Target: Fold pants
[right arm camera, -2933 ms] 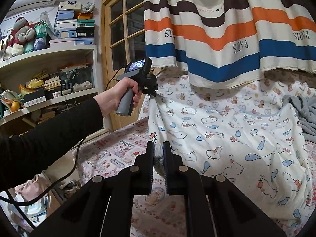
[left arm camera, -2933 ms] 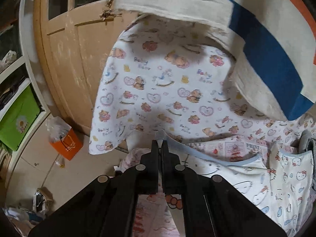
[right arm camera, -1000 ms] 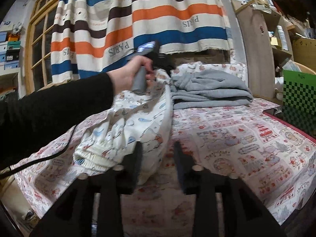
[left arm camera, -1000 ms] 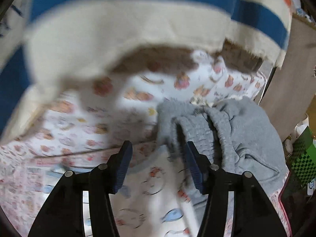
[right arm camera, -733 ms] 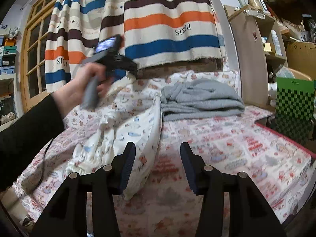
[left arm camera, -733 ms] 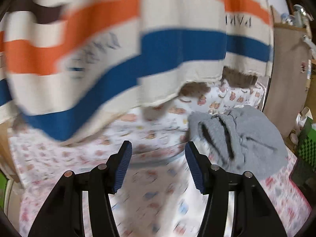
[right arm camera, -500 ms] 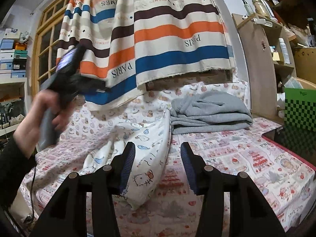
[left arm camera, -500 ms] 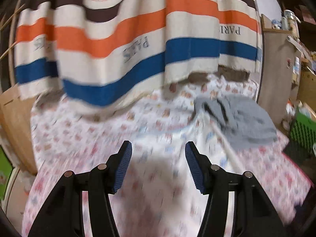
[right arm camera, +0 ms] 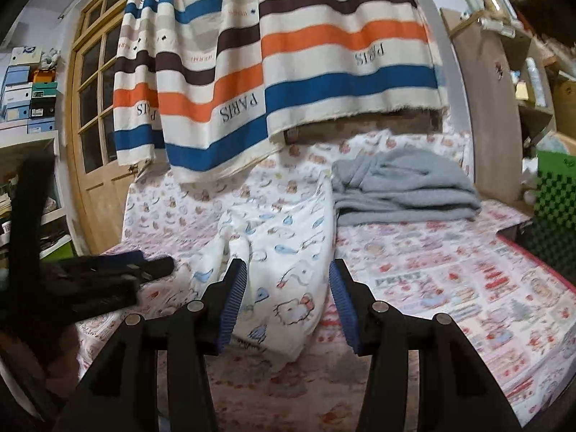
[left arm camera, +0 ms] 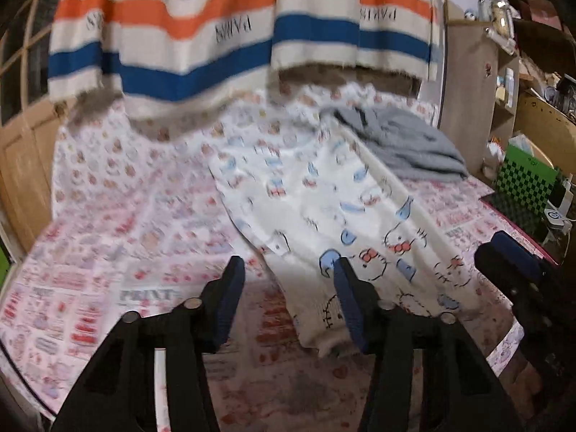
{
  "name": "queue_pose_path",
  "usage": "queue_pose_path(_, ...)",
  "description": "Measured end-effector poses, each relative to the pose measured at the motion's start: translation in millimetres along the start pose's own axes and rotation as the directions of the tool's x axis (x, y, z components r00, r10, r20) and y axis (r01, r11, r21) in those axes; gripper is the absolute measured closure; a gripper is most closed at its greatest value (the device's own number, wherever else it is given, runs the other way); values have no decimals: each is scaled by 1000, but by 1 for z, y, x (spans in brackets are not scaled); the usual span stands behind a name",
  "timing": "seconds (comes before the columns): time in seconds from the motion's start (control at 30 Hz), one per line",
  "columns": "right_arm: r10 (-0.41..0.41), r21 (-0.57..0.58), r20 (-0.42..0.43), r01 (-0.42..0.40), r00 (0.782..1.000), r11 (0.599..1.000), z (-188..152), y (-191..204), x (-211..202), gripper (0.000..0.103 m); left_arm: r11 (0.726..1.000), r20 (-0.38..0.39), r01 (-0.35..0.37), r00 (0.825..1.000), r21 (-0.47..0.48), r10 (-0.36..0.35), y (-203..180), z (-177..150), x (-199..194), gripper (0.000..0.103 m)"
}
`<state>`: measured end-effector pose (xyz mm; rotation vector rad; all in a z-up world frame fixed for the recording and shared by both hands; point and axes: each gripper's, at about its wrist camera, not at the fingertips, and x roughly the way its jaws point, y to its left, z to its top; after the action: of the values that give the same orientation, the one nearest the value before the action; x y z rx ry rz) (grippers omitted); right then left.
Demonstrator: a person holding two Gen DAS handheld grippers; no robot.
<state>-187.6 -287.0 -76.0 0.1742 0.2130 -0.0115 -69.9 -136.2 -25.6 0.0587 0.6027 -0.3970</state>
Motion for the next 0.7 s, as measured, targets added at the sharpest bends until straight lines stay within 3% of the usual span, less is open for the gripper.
queue_pose_path(0.1, 10, 54, -37, -8, 999, 998, -2, -8, 9, 53, 990, -68, 74, 994, -122, -83, 11, -4, 17, 74)
queue_pose_path(0.17, 26, 93, -76, -19, 997, 995, -3, -14, 18, 54, 979, -93, 117, 987, -167, -133, 13, -10, 23, 96)
queue_pose_path(0.23, 56, 143, -113, -40, 992, 989, -6, -19, 28, 54, 974, -81, 134, 985, -182, -150, 13, -14, 20, 99)
queue_pose_path(0.3, 77, 175, -142, -51, 987, 983, -9, -21, 37, 59, 980, -39, 113, 992, -164, -121, 12, -16, 7, 101)
queue_pose_path(0.4, 58, 176, -163, -29, 985, 984, -15, -20, 45, 91, 981, -12, 93, 995, -171, -97, 16, -20, -8, 101)
queue_pose_path(0.57, -18, 145, -149, 40, 989, 989, -21, -14, 45, 93, 985, -37, 37, 998, -170, -44, 20, -32, -7, 101)
queue_pose_path(0.7, -8, 131, -176, 32, 984, 991, -25, -13, 45, 94, 981, -40, 37, 998, -189, -45, 25, -39, -8, 101)
